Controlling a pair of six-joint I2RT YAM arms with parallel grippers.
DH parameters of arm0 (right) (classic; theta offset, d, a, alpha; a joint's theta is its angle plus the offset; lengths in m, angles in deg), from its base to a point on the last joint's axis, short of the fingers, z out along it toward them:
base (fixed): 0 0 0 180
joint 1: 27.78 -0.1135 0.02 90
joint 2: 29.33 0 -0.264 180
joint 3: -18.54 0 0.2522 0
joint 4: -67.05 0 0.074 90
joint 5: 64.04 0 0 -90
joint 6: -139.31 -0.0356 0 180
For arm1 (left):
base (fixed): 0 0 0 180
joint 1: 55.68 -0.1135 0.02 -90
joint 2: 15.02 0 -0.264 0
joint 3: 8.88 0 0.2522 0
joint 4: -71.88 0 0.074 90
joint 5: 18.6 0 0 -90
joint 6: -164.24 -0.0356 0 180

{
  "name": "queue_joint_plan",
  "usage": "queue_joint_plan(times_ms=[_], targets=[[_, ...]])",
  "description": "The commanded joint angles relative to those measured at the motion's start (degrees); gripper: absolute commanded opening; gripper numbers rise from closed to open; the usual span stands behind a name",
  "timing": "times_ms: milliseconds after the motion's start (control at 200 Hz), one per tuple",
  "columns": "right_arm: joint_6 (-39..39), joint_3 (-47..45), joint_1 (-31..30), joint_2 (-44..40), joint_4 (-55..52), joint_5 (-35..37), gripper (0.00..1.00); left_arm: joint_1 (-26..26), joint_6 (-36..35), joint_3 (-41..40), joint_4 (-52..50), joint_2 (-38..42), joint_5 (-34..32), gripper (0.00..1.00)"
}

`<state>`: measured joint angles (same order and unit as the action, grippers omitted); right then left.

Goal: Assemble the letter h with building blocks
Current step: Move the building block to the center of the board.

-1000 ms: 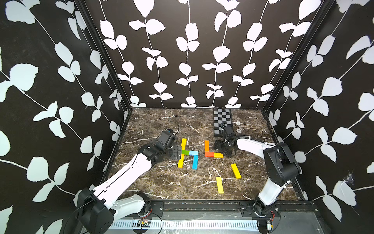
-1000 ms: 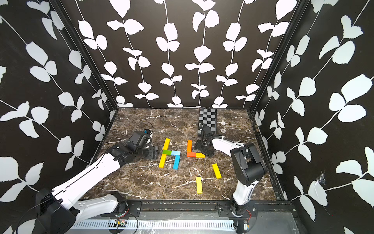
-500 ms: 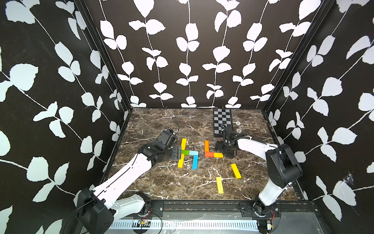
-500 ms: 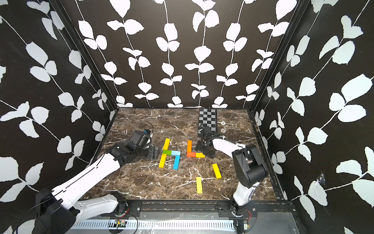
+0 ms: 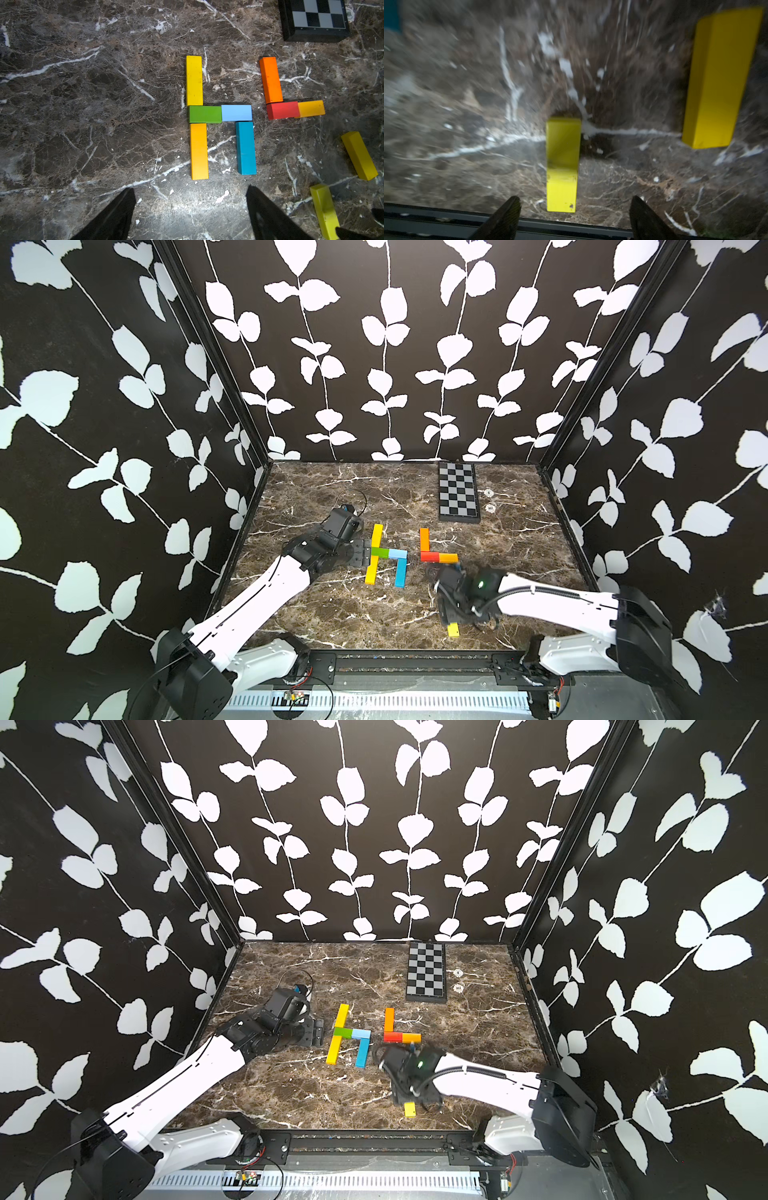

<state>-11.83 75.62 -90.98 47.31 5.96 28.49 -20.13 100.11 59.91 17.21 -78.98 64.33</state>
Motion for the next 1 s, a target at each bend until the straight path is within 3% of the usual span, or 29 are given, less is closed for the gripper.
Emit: queue_joint_plan(times_ms=[0, 235, 415, 660, 860, 990], targets=[[-6.7, -1.2, -1.3, 2.6, 4.6, -0.8, 0.77, -0.3, 0.3, 0.3, -1.3, 1.9, -0.5, 0.86], [-1.1, -0.7, 0.9, 6.8, 9.8, -1.0, 0.73, -0.3, 0.2, -1.9, -1.0, 3.3, -0.3, 0.85], [0.3, -1.3, 4.2, 8.8, 13.4, -3.2, 0.33, -0.3, 0.3, -2.7, -0.5, 2.9, -0.3, 0.85], [1.8, 12.5, 6.3, 18.4, 9.8, -2.2, 0.16, -0.4, 0.0, -3.0, -0.5, 2.4, -0.9, 0.86], [2.2, 20.1, 10.8, 25.6, 8.5, -3.9, 0.19, -0.6, 0.6, -3.8, -0.7, 1.5, 0.2, 0.85], [3.7, 23.4, 12.8, 27.9, 7.7, -4.9, 0.46, -0.6, 0.3, -4.8, 0.0, 1.6, 0.6, 0.85]])
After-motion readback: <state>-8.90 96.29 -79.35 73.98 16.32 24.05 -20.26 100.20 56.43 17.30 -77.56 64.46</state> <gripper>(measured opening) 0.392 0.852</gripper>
